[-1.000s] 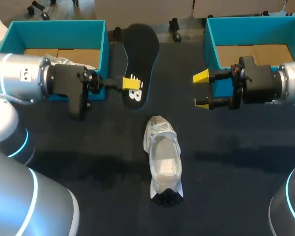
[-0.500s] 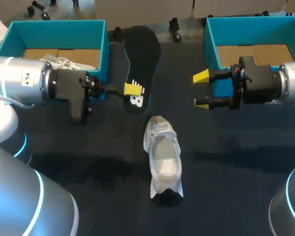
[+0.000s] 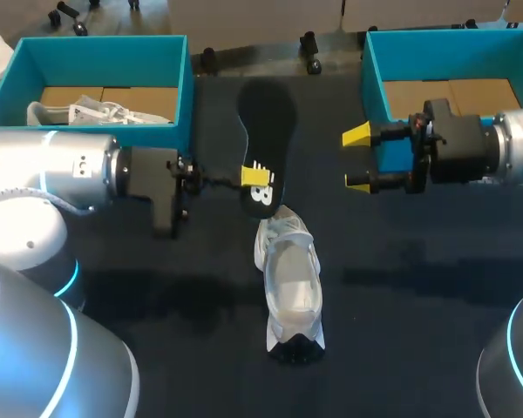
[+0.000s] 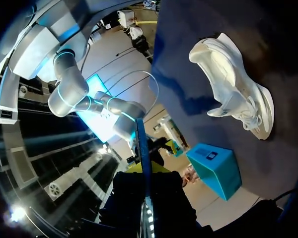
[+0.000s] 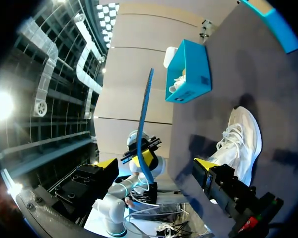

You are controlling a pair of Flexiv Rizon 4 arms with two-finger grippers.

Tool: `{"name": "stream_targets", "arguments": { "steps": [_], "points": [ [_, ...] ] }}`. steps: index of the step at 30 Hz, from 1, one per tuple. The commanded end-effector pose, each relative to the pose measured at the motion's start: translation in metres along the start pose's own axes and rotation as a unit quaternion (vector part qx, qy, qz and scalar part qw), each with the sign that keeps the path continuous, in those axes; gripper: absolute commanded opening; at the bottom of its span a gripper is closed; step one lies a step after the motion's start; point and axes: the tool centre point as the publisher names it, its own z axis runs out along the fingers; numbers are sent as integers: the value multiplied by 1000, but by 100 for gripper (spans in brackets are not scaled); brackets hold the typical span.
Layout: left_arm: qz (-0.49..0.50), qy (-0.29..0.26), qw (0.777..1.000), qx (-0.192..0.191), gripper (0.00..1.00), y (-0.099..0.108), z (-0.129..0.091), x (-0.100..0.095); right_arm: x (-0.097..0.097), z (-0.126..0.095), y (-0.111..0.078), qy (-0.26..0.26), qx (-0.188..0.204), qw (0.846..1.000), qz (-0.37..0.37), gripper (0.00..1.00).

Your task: Take the shoe out of the shoebox, open the shoe tongue, remove and reinsert the insole, then place the shoe into the shoebox

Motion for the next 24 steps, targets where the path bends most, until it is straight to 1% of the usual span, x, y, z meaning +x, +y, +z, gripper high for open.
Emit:
{"name": "stream_targets", "arguments": {
  "steps": [1,8,11,18,24],
  "points": [
    [2,-7,1000,-5,0,1,9,7,-1,13,15,2,7,1000,2,100],
    [-7,-6,1000,-15,0,-2,13,12,1,23,29,8,9,1000,9,100],
    [-6,-4,1000,-16,0,-2,14,12,1,26,31,9,7,1000,11,100],
    [-13,1,999,-33,0,0,16,15,1,39,36,9,10,1000,16,100],
    [-14,5,999,-38,0,-1,20,17,2,46,40,7,11,1000,23,100]
  ]
}}
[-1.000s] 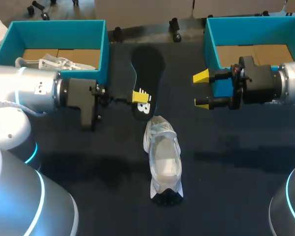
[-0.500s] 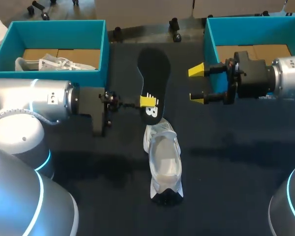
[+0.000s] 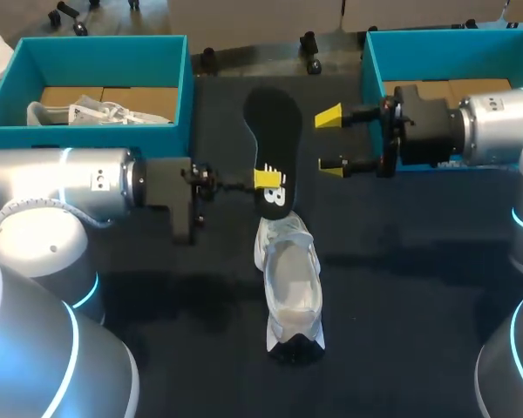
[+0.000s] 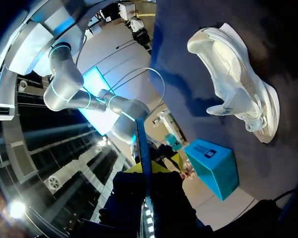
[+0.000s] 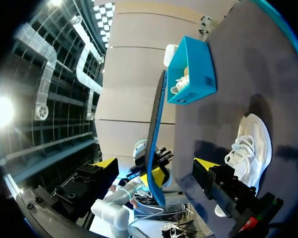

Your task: Take the shoe out of the shoebox, open the shoe tongue, remove and reinsert the insole, then place the shoe into the shoebox

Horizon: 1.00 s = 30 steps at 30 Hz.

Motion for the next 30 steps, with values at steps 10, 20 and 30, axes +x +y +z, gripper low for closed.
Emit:
{"name": "stream_targets", "arguments": {
  "steps": [10,20,30],
  "points": [
    [1,2,1000,-4,0,-2,4,1,10,23,13,-4,-8,999,32,98],
    [1,2,1000,-4,0,-2,4,1,6,37,9,-12,-10,998,64,71],
    [1,2,1000,-4,0,-2,4,1,10,47,3,-18,-21,997,76,41]
  ]
}}
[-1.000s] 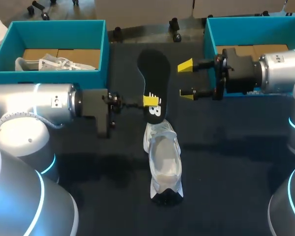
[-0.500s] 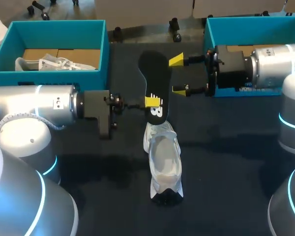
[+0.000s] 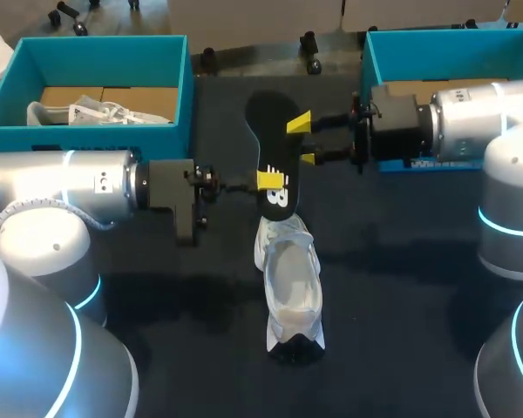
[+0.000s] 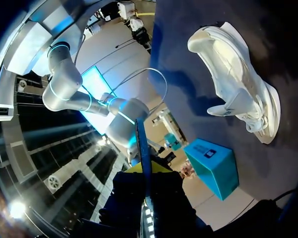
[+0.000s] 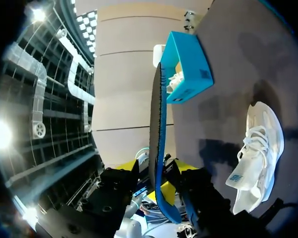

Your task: Take the shoe out of the shoebox, open the shoe tongue, remove and reinsert the insole, then place the shoe into the shoebox

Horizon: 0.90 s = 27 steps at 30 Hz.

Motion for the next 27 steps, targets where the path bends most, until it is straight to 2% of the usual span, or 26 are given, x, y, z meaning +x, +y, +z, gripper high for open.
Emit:
{"name": "stream_targets", "arguments": {
  "steps": [1,11,27],
  "points": [
    [1,0,1000,-2,0,-1,1,0,2,7,-4,-6,-7,1000,2,41],
    [1,0,1000,-2,0,-1,1,0,5,11,-3,-10,-6,1000,-10,40],
    [1,0,1000,-2,0,-1,1,0,4,16,1,-5,-1,1000,-18,27]
  ]
}}
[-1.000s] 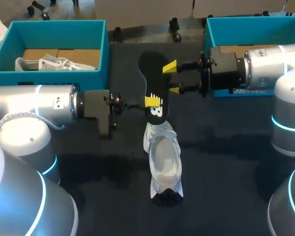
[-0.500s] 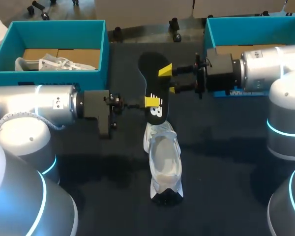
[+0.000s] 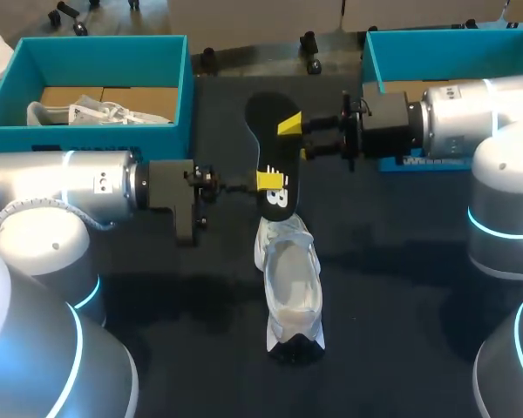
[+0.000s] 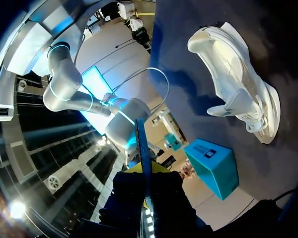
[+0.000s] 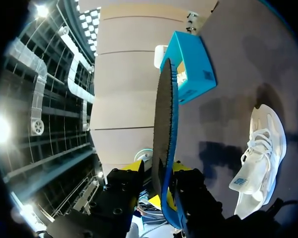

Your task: Take the shoe out of the shoebox, open the shoe tongue, remove and reinsert the insole, then place the shoe into the shoebox

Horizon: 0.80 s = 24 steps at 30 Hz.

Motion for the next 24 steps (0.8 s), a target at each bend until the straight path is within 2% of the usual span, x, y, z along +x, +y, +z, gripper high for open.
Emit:
{"name": "stream_targets", "arguments": {
  "steps": [1,16,24],
  "points": [
    [1,0,1000,-1,0,0,2,0,-1,4,1,1,1,1000,-1,26],
    [1,0,1000,-1,0,0,2,0,-2,3,2,11,-6,1000,-4,21],
    [1,0,1000,-1,0,0,2,0,-4,3,2,16,-6,1000,-3,12]
  ]
}}
